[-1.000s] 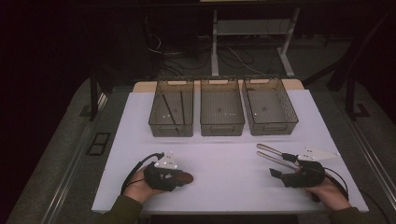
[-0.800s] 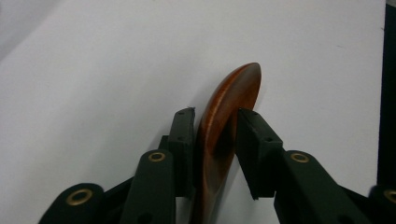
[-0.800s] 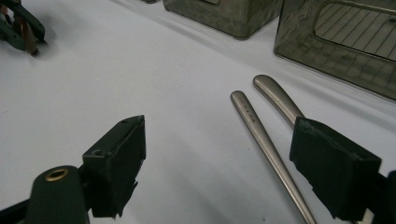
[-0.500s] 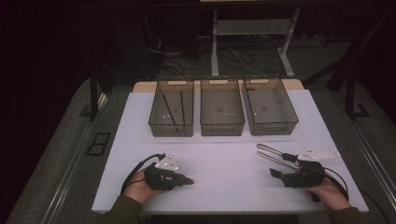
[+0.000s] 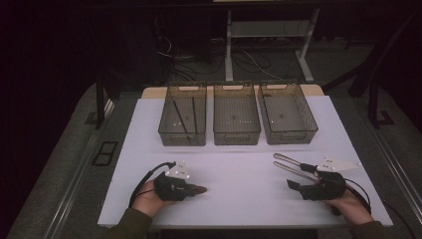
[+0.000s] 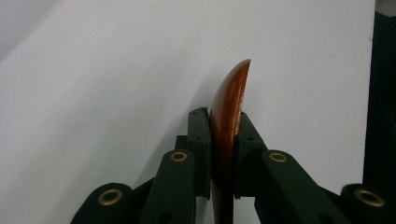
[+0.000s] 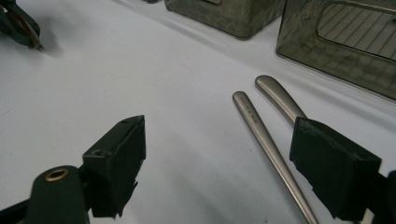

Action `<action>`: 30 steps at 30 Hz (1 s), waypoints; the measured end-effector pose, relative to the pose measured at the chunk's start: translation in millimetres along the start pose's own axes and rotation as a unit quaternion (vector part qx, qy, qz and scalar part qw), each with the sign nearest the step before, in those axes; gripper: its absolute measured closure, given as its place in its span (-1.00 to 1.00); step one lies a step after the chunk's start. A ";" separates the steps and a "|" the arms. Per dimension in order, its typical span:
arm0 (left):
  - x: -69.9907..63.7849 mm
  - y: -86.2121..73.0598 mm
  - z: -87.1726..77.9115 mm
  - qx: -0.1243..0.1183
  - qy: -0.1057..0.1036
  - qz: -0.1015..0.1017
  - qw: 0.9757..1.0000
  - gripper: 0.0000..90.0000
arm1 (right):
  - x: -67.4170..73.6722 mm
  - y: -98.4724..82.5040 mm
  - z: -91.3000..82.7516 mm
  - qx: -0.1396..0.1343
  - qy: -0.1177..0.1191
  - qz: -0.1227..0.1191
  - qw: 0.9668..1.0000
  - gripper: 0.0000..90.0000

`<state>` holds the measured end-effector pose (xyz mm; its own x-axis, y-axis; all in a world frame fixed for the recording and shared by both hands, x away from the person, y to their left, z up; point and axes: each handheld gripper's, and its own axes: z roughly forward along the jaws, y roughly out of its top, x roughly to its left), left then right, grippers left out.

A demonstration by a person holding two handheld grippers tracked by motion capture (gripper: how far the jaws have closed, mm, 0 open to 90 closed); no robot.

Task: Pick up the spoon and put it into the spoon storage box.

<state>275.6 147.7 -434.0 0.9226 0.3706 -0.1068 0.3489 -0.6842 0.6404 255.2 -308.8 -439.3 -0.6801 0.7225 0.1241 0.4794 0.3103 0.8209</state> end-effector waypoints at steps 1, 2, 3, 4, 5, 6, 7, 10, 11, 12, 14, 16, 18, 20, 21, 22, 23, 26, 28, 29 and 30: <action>0.4 0.6 -0.7 0.001 0.001 0.000 1.000 0.76 | 0.4 0.1 0.2 -0.001 0.001 -0.001 1.000 -0.61; 0.5 1.1 -1.0 -0.002 0.003 -0.002 1.000 0.76 | 0.8 0.2 0.3 -0.001 0.003 -0.002 1.000 -0.61; 0.7 1.5 -1.3 -0.005 0.004 -0.003 1.000 0.76 | 1.3 0.3 0.5 -0.001 0.005 -0.002 1.000 -0.61; 1.1 1.9 -1.9 -0.006 0.004 -0.003 1.000 0.76 | 1.6 0.4 0.7 -0.004 0.004 -0.005 1.000 -0.62; 1.4 2.3 -2.5 -0.007 0.004 -0.003 1.000 0.76 | 2.0 0.8 0.9 -0.006 0.006 -0.004 1.000 -0.65; 1.7 2.5 -3.0 -0.007 0.005 -0.002 1.000 0.76 | 2.3 1.4 1.1 -0.007 0.011 -0.001 1.000 -0.71; 1.6 2.9 -3.4 -0.010 0.007 -0.005 1.000 0.76 | 2.9 1.9 1.5 -0.007 0.012 -0.002 1.000 -0.75; 3.2 4.7 -5.2 -0.015 0.010 -0.007 1.000 0.77 | 5.3 2.6 3.4 -0.011 0.015 -0.006 1.000 -0.79; 3.5 5.4 -6.1 -0.018 0.012 -0.010 1.000 0.77 | 6.7 2.6 4.0 -0.011 0.015 -0.008 1.000 -0.81; 4.1 6.1 -6.9 -0.021 0.013 -0.011 1.000 0.76 | 8.2 2.4 4.5 -0.014 0.010 -0.010 1.000 -0.81; 5.4 7.9 -9.1 -0.025 0.015 -0.016 0.999 0.77 | 10.4 2.7 5.7 -0.019 0.007 -0.016 1.000 -0.90; 7.1 10.0 -10.7 -0.032 0.019 -0.019 0.999 0.77 | 11.3 3.7 7.2 -0.015 0.009 -0.018 1.000 -1.00; 8.1 12.3 -11.8 -0.037 0.019 -0.024 0.999 0.77 | 12.6 3.8 7.9 -0.013 0.005 -0.020 1.000 -1.00; 9.0 15.4 -12.5 -0.039 0.020 -0.028 0.999 0.77 | 13.6 3.4 9.8 -0.009 0.007 -0.024 1.000 -1.00; 9.4 17.1 -12.7 -0.043 0.021 -0.029 0.998 0.77 | 13.5 3.4 11.1 -0.006 0.010 -0.024 1.000 -1.00; 10.1 18.8 -13.3 -0.045 0.021 -0.031 0.998 0.77 | 14.0 3.2 12.1 -0.002 0.012 -0.022 1.000 -1.00; 10.8 20.4 -13.7 -0.048 0.020 -0.033 0.998 0.77 | 14.6 2.8 13.2 -0.001 0.013 -0.023 1.000 -1.00; 12.8 25.0 -14.3 -0.057 0.017 -0.036 0.998 0.77 | 17.3 2.5 16.3 0.007 0.017 -0.031 0.999 -1.00; 13.8 28.5 -14.2 -0.061 0.016 -0.035 0.997 0.77 | 19.1 2.6 17.8 0.009 0.022 -0.038 0.999 -1.00; 14.0 30.2 -14.2 -0.063 0.015 -0.037 0.997 0.77 | 20.0 2.7 18.1 0.010 0.022 -0.038 0.999 -1.00; 14.3 32.1 -14.2 -0.064 0.015 -0.036 0.997 0.77 | 20.4 2.9 18.2 0.010 0.024 -0.038 0.999 -1.00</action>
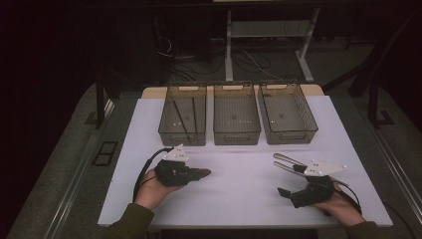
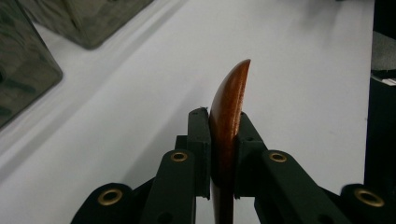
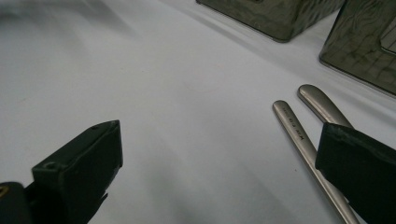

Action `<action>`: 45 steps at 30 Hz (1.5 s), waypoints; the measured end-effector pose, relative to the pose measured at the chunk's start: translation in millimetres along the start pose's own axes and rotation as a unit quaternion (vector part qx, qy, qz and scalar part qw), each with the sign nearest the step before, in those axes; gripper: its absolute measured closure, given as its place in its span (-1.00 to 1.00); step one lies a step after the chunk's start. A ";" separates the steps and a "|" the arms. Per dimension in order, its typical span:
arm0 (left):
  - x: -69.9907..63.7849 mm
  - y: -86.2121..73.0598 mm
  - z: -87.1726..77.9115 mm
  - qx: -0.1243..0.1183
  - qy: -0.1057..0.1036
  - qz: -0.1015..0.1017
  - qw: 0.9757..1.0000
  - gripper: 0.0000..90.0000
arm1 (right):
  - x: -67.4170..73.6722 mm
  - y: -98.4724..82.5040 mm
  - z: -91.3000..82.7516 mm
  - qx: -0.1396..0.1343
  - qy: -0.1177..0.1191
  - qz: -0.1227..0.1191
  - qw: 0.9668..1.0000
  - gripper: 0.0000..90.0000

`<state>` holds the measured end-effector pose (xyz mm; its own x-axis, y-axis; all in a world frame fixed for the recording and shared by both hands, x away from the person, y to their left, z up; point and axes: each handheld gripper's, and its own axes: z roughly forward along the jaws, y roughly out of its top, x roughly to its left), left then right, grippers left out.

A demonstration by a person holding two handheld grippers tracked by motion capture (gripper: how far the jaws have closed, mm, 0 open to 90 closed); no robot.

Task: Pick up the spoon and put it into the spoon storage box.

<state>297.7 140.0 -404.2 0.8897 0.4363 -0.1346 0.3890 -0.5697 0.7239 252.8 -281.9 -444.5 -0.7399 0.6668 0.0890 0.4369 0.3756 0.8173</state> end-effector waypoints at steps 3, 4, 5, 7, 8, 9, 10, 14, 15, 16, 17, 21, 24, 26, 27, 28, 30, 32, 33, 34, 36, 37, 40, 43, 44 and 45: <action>1.1 5.5 1.0 -0.007 0.002 -0.001 1.000 0.77 | 0.1 0.2 -0.4 -0.002 -0.001 0.000 1.000 -1.00; 2.2 7.5 1.3 -0.008 0.001 0.000 1.000 0.77 | -0.2 0.1 -0.6 -0.002 -0.001 0.001 1.000 -1.00; 2.6 9.6 1.9 -0.012 0.001 -0.002 1.000 0.77 | -0.6 -0.1 -1.0 -0.002 -0.003 0.000 1.000 -1.00; 4.3 14.7 3.3 -0.018 0.000 -0.005 1.000 0.77 | -0.7 -0.2 -1.7 -0.002 -0.004 0.003 1.000 -1.00; 5.4 17.6 4.4 -0.020 0.000 -0.004 1.000 0.77 | -0.7 -0.2 -2.1 -0.003 -0.004 0.004 1.000 -1.00; 6.3 20.7 5.6 -0.022 0.001 -0.002 1.000 0.77 | -0.8 -0.1 -2.2 -0.004 -0.004 0.004 1.000 -1.00; 7.2 23.9 6.9 -0.023 0.003 0.000 1.000 0.77 | -0.9 -0.1 -2.2 -0.005 -0.004 0.004 1.000 -1.00; 11.8 36.9 13.3 -0.032 0.006 0.002 0.999 0.77 | -1.0 0.2 -2.6 -0.006 -0.003 0.004 1.000 -1.00; 13.2 40.1 14.7 -0.034 0.006 0.001 0.999 0.77 | -0.9 0.2 -2.9 -0.007 -0.002 0.006 1.000 -1.00; 14.5 43.4 16.4 -0.036 0.007 0.001 0.999 0.77 | -0.8 0.1 -3.3 -0.007 -0.002 0.007 1.000 -1.00; 15.6 46.5 17.9 -0.039 0.007 0.002 0.999 0.77 | -0.9 0.0 -3.6 -0.008 -0.002 0.007 1.000 -1.00; 19.1 58.6 24.3 -0.043 0.009 0.004 0.999 0.77 | -1.3 -0.2 -4.8 -0.009 -0.002 0.009 1.000 -1.00; 21.7 67.9 28.9 -0.043 0.011 0.008 0.999 0.77 | -1.4 -0.3 -5.7 -0.009 -0.002 0.011 1.000 -1.00; 23.9 74.3 31.0 -0.044 0.011 0.008 0.999 0.77 | -2.0 -0.3 -5.7 -0.012 -0.005 0.007 1.000 -1.00; 25.5 77.2 31.9 -0.047 0.010 0.008 0.999 0.77 | -1.9 -0.3 -6.0 -0.011 -0.004 0.009 1.000 -1.00; 26.9 80.1 32.7 -0.048 0.011 0.008 0.999 0.77 | -1.6 -0.4 -6.3 -0.011 -0.004 0.011 1.000 -1.00; 29.3 85.4 34.6 -0.054 0.011 0.003 0.998 0.77 | -1.7 -0.5 -6.6 -0.012 -0.004 0.011 1.000 -1.00; 31.8 90.8 37.0 -0.062 0.009 -0.001 0.998 0.77 | -1.9 -0.6 -6.9 -0.012 -0.004 0.012 1.000 -1.00; 32.8 93.9 38.1 -0.062 0.011 -0.001 0.998 0.77 | -1.9 -0.7 -7.1 -0.012 -0.005 0.013 1.000 -1.00; 34.4 97.2 39.3 -0.064 0.013 0.003 0.998 0.77 | -2.1 -0.7 -7.2 -0.013 -0.004 0.013 1.000 -1.00; 36.7 103.9 41.3 -0.068 0.014 0.002 0.998 0.77 | -2.3 -0.6 -7.8 -0.015 -0.005 0.014 1.000 -1.00; 37.7 107.4 42.4 -0.069 0.016 0.004 0.997 0.77 | -2.4 -0.7 -8.2 -0.016 -0.005 0.014 1.000 -1.00; 40.7 117.8 46.6 -0.075 0.021 0.002 0.997 0.77 | -3.0 -0.8 -9.2 -0.018 -0.006 0.015 1.000 -1.00; 44.3 127.8 51.1 -0.074 0.026 0.002 0.997 0.77 | -3.2 -1.0 -9.5 -0.018 -0.007 0.016 1.000 -1.00; 45.6 131.0 52.9 -0.075 0.027 -0.001 0.997 0.77 | -3.1 -1.1 -9.8 -0.018 -0.007 0.016 1.000 -1.00; 47.7 134.2 54.3 -0.074 0.029 0.001 0.997 0.77 | -3.0 -1.0 -10.1 -0.018 -0.007 0.017 1.000 -1.00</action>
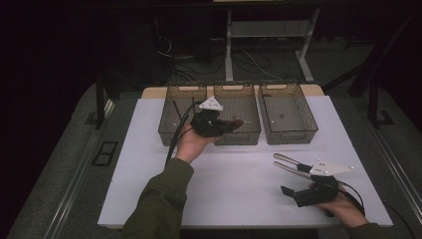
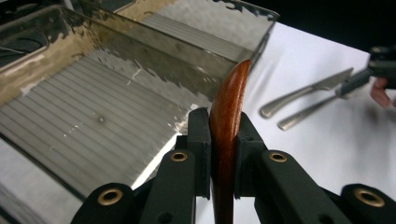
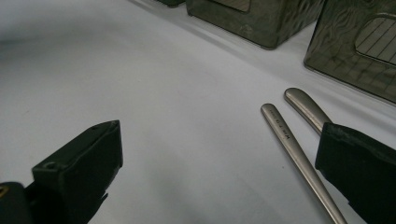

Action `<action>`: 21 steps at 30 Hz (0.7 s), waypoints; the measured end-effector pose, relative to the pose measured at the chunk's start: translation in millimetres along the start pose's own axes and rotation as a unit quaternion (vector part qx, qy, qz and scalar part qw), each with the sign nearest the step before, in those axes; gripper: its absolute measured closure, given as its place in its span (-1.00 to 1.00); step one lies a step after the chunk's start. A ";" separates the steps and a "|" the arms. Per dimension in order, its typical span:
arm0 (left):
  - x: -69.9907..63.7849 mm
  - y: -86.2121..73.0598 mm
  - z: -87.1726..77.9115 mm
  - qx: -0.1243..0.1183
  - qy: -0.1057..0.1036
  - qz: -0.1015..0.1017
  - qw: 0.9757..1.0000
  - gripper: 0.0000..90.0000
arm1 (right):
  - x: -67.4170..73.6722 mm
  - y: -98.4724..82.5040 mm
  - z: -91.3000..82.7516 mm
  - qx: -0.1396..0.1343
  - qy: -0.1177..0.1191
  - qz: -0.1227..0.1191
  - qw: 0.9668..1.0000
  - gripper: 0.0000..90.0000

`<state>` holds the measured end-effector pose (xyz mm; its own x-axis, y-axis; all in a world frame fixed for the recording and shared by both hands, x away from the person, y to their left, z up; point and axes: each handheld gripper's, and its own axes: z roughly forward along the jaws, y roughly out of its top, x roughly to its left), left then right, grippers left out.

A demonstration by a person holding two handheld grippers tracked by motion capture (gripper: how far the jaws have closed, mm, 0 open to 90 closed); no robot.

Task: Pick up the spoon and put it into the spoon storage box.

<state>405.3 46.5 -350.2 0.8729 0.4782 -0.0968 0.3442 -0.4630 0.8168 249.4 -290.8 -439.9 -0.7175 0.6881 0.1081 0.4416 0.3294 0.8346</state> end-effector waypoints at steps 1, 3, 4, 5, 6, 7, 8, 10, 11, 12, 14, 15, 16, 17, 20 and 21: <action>1.8 2.7 2.1 -0.003 0.001 -0.003 1.000 0.77 | 0.2 0.0 -0.3 -0.001 0.000 0.001 1.000 -1.00; 6.0 8.3 6.4 -0.005 0.002 -0.007 1.000 0.76 | -0.3 0.0 -0.8 -0.003 0.001 0.000 1.000 -1.00; 8.1 11.1 8.5 -0.003 0.004 -0.006 1.000 0.77 | -0.3 0.0 -1.3 -0.003 0.001 0.001 1.000 -1.00; 10.1 13.7 10.9 -0.003 0.005 -0.007 1.000 0.77 | -0.4 0.0 -1.7 -0.004 0.001 0.003 1.000 -1.00; 12.5 16.3 13.2 -0.001 0.006 -0.006 1.000 0.76 | -0.7 0.1 -2.1 -0.006 0.000 0.003 1.000 -1.00; 14.6 18.9 15.4 -0.001 0.009 -0.007 1.000 0.76 | -1.1 0.0 -2.4 -0.007 0.000 0.003 1.000 -1.00; 16.7 21.4 17.4 -0.001 0.009 -0.009 1.000 0.76 | -1.1 0.0 -2.6 -0.007 0.001 0.004 1.000 -1.00; 20.6 26.4 22.1 0.000 0.012 -0.011 1.000 0.76 | -0.9 0.0 -2.8 -0.008 0.002 0.005 1.000 -1.00; 22.5 29.1 24.4 0.001 0.014 -0.012 1.000 0.76 | -0.7 0.1 -2.8 -0.008 0.003 0.006 1.000 -1.00; 24.6 31.7 26.6 0.001 0.015 -0.014 1.000 0.77 | -0.5 0.1 -2.9 -0.009 0.003 0.006 1.000 -1.00; 28.4 37.0 31.6 -0.002 0.017 -0.017 1.000 0.76 | -0.1 0.1 -3.1 -0.010 0.004 0.007 1.000 -1.00; 30.1 39.6 34.4 -0.003 0.020 -0.018 1.000 0.77 | -0.2 0.2 -3.2 -0.010 0.004 0.007 1.000 -1.00; 31.8 42.3 37.2 -0.002 0.022 -0.020 1.000 0.76 | -0.1 0.2 -3.3 -0.010 0.005 0.007 1.000 -1.00; 33.8 44.5 40.4 -0.003 0.023 -0.022 0.999 0.76 | -0.2 0.2 -3.2 -0.010 0.005 0.005 1.000 -1.00; 38.4 51.3 50.5 -0.005 0.026 -0.029 0.999 0.76 | 0.0 0.4 -3.6 -0.012 0.005 0.004 1.000 -1.00; 40.0 53.9 53.5 -0.001 0.027 -0.029 0.999 0.76 | 0.2 0.5 -4.0 -0.011 0.005 0.003 1.000 -1.00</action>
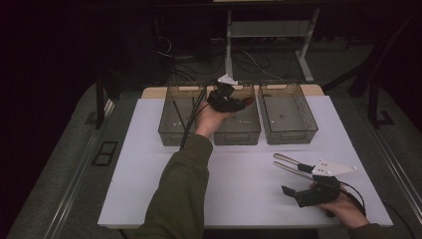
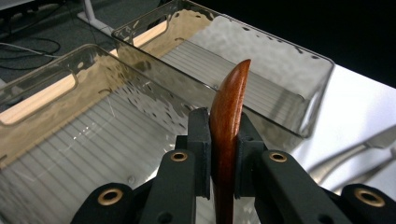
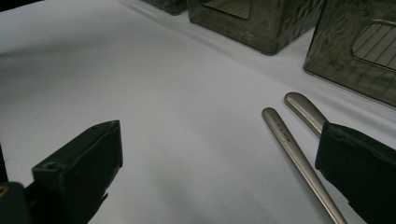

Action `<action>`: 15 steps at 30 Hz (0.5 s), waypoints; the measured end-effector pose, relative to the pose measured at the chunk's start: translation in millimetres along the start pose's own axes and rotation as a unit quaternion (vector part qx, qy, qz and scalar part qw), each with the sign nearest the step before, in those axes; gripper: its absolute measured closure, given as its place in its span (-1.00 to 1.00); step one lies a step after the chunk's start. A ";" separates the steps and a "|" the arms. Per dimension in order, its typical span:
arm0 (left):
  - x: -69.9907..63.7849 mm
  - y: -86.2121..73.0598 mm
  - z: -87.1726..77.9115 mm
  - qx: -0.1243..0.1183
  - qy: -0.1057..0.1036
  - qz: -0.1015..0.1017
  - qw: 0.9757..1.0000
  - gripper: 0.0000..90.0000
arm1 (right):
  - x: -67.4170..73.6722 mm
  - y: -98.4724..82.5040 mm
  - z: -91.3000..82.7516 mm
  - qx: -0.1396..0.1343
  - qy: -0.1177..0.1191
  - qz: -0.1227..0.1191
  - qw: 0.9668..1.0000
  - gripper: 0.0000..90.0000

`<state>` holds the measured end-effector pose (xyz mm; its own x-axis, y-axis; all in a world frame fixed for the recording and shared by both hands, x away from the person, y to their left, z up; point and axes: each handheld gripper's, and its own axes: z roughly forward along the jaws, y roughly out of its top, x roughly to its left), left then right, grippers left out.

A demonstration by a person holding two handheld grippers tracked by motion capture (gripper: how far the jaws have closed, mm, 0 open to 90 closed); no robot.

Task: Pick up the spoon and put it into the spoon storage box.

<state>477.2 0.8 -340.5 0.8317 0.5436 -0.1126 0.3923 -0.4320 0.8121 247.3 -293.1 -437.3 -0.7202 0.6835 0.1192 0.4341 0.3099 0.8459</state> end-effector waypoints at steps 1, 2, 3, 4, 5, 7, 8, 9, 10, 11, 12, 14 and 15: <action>1.1 2.4 3.1 -0.001 0.003 -0.001 1.000 0.76 | 0.1 0.0 -0.2 -0.001 0.001 0.001 1.000 -1.00; 2.0 4.9 6.0 -0.003 0.005 -0.004 1.000 0.76 | 0.1 0.0 -0.4 -0.002 0.002 0.002 1.000 -1.00; 3.5 7.1 8.5 -0.002 0.005 -0.005 1.000 0.76 | 0.1 -0.1 -0.5 -0.003 0.003 0.003 1.000 -1.00; 4.4 9.0 11.5 -0.005 0.006 -0.008 1.000 0.76 | 0.1 -0.1 -0.7 -0.003 0.004 0.003 1.000 -1.00; 5.8 10.7 13.9 -0.004 0.008 -0.005 1.000 0.76 | 0.0 -0.2 -0.8 -0.004 0.003 0.002 1.000 -1.00; 7.3 13.2 19.8 -0.008 0.010 -0.011 1.000 0.76 | -0.3 -0.4 -1.3 -0.005 0.004 0.002 1.000 -1.00; 8.7 14.0 22.2 -0.002 0.012 -0.008 1.000 0.76 | -0.6 -0.4 -1.6 -0.005 0.004 0.003 1.000 -1.00; 8.6 14.0 25.9 -0.008 0.015 -0.016 1.000 0.76 | -1.1 -0.4 -2.1 -0.005 0.004 0.002 1.000 -1.00; 9.7 14.1 28.6 -0.005 0.017 -0.014 1.000 0.76 | -1.5 -0.4 -2.5 -0.006 0.005 0.001 1.000 -1.00; 11.1 13.9 31.5 -0.001 0.018 -0.012 1.000 0.76 | -1.8 -0.5 -2.7 -0.008 0.005 0.003 1.000 -1.00; 11.8 13.4 34.4 0.002 0.020 -0.013 1.000 0.76 | -2.4 -0.4 -2.9 -0.009 0.003 0.003 1.000 -1.00; 13.0 11.3 40.0 0.005 0.025 -0.019 0.999 0.76 | -2.4 -0.3 -3.3 -0.009 0.003 0.004 1.000 -1.00; 13.8 9.8 42.1 0.005 0.027 -0.023 0.999 0.76 | -2.4 -0.3 -3.4 -0.009 0.004 0.004 1.000 -1.00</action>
<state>509.1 -26.2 -358.2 0.7900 0.6015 -0.1186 0.4346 -0.4131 0.8003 247.0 -297.1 -436.1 -0.7214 0.6803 0.1299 0.4299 0.2928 0.8541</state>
